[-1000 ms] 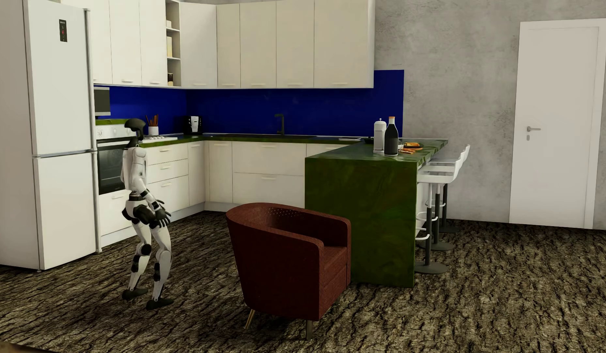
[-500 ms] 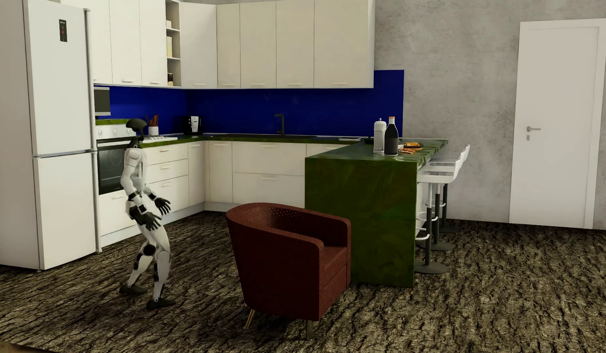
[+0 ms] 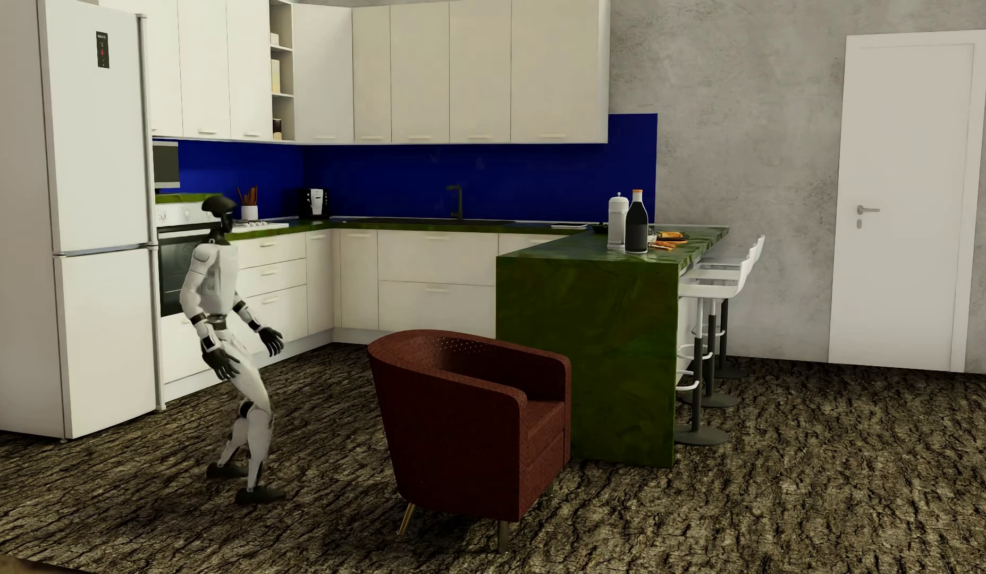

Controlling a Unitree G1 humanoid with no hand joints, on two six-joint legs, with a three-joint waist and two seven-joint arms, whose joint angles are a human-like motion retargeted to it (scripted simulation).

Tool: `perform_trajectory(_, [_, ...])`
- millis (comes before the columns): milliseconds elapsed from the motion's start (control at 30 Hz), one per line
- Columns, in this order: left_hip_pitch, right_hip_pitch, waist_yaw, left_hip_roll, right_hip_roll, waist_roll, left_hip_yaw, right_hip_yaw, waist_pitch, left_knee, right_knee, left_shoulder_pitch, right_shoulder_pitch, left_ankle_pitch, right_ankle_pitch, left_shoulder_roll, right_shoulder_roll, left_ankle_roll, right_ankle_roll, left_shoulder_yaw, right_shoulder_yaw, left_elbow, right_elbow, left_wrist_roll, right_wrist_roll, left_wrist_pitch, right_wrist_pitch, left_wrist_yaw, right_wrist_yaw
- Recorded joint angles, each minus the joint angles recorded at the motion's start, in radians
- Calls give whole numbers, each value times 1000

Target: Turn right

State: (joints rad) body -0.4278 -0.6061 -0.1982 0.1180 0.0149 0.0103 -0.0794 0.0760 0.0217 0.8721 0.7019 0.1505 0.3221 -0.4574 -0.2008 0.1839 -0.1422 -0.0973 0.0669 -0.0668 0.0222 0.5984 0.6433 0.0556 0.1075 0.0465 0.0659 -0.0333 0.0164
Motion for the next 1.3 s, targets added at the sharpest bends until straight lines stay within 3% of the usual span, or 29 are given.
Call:
perform_trajectory(33, [55,9,-50,11,-10,-19,36,-22,15,-59,80,18,-26,-10,-119,27,15,-60,-67,18,22,54,6,6,12,-5,-28,-4,-46])
perform_trajectory(67, [61,3,-58,16,-34,-34,62,-62,14,-44,229,7,-32,-23,-209,33,7,-80,-132,15,31,32,-1,-1,5,30,-46,-3,-66])
perform_trajectory(100, [54,37,-39,14,-55,-51,82,-74,-6,-22,306,-9,-33,-40,-277,27,-12,-28,-140,2,25,12,7,-12,-19,45,-51,2,-61])
perform_trajectory(133, [30,107,-3,5,-81,-73,99,-60,-20,38,253,-35,-39,-48,-296,5,-44,-6,-34,-12,40,14,20,-24,-41,39,-49,13,-44])
perform_trajectory(200, [-37,115,38,11,-39,-47,70,-18,-4,174,216,-1,-73,71,-253,-43,-38,-41,-31,-27,38,-21,8,-46,-59,10,-31,46,-11])
perform_trajectory(233, [-34,128,35,6,-21,-20,43,-9,-4,139,167,19,-68,88,-224,-30,-24,-52,-31,-17,25,-22,10,-49,-59,8,-31,55,6])
perform_trajectory(267, [16,138,19,3,-6,11,24,0,-6,-41,123,39,-50,29,-199,-9,-4,-61,-30,14,30,-23,-10,-44,-51,11,-30,58,16])
perform_trajectory(300, [51,146,-19,6,-4,18,40,10,4,-105,101,50,-68,24,-186,9,6,-28,-28,38,34,10,-13,-45,-34,-3,-22,65,28])
perform_trajectory(367, [68,141,-19,14,-6,18,70,23,27,-117,103,53,-92,24,-180,4,-14,-31,-26,22,6,-19,12,-59,-11,-6,-14,83,46])
perform_trajectory(400, [64,144,-18,21,2,16,72,27,38,-100,101,52,-89,31,-176,-16,-13,-35,-29,7,7,-36,9,-68,-25,-5,-6,87,38])
perform_trajectory(467, [-20,157,0,23,16,-4,64,53,69,68,77,-18,-68,166,-150,-22,-4,-28,-31,-21,26,-63,31,-79,-63,36,1,76,8])
perform_trajectory(500, [-35,164,-6,11,23,-1,48,68,62,72,48,-23,-57,200,-131,-20,-20,-13,-29,-15,29,-47,25,-75,-69,19,5,64,-6])
perform_trajectory(567, [20,166,-42,5,55,33,21,78,29,-153,1,17,-55,102,-101,1,6,39,-28,21,-1,-1,-6,-59,-80,-45,16,36,-33])
perform_trajectory(600, [29,152,-56,11,29,15,38,54,18,-162,11,27,-76,106,-98,36,-2,-43,-23,26,42,-4,13,-57,-75,-46,14,25,-30])
perform_trajectory(633, [30,154,-51,20,12,14,46,30,15,-151,-1,8,-88,98,-86,20,-19,-81,-19,17,28,-15,34,-57,-67,-28,12,20,-13])
perform_trajectory(667, [48,161,-62,24,3,-2,62,25,10,-163,-7,32,-102,100,-79,8,-2,-66,-17,0,28,-34,16,-61,-57,-31,23,16,-1])
perform_trajectory(700, [53,153,-53,29,-4,-17,75,14,0,-158,4,29,-97,95,-80,-11,16,-18,-17,-10,37,-20,16,-69,-48,-25,28,7,14])
perform_trajectory(767, [55,155,-47,42,3,-28,86,18,-6,-156,-12,27,-93,94,-64,-19,0,-22,-15,-24,30,-47,24,-84,-43,10,41,-23,50])
perform_trajectory(867, [58,146,-86,63,-2,-35,113,10,-7,-153,-42,55,-62,90,-26,-2,4,-22,-7,-15,12,-63,21,-87,-56,26,50,-46,37])
perform_trajectory(967, [75,146,-134,75,-5,-18,130,-8,-14,-189,-98,38,-43,98,-42,9,-6,-14,-9,-18,3,-10,9,-61,-61,5,101,-64,5])
perform_trajectory(1000, [98,146,-109,74,-25,-33,142,-31,-5,-207,-60,-2,-27,105,-126,16,-3,-14,-74,-8,10,-5,6,-47,-71,6,119,-75,-3])
perform_trajectory(1033, [102,134,-87,79,-46,-47,157,-53,1,-191,-24,-5,-52,93,-161,22,2,-15,-79,5,9,-43,19,-35,-87,-5,139,-80,-6])
perform_trajectory(1067, [92,128,-85,87,-56,-46,170,-54,-5,-164,-39,11,-82,73,-89,15,3,-17,30,-7,29,-38,6,-25,-102,-32,153,-69,-12])
perform_trajectory(1100, [90,140,-68,83,-50,-50,158,-43,1,-128,-60,22,-83,66,-1,8,-5,-19,-14,-18,44,-58,3,-20,-95,-35,143,-57,-12])
perform_trajectory(1167, [12,149,-15,65,-33,-54,108,12,34,81,-55,15,-61,176,14,-18,1,-34,11,-28,42,-76,26,-22,-63,-2,87,-37,-9])
perform_trajectory(1200, [-13,137,-11,35,-24,-35,60,33,23,77,-61,0,-38,188,14,-19,-5,-32,13,-25,39,-53,36,-27,-30,28,39,-39,-7])
perform_trajectory(1233, [13,123,-26,12,-7,-3,28,44,9,-59,-62,2,-16,113,6,0,-9,-24,6,-4,16,-39,24,-32,3,44,-3,-49,-4])
perform_trajectory(1267, [38,116,-77,18,3,14,41,54,-5,-133,-68,43,-8,86,-6,32,19,-11,16,14,-13,-22,2,-38,13,30,-29,-56,-23])
perform_trajectory(1300, [59,115,-104,27,-11,18,67,32,-5,-155,-61,32,-26,91,-53,25,6,-7,-56,4,20,1,3,-36,8,37,-32,-49,-50])
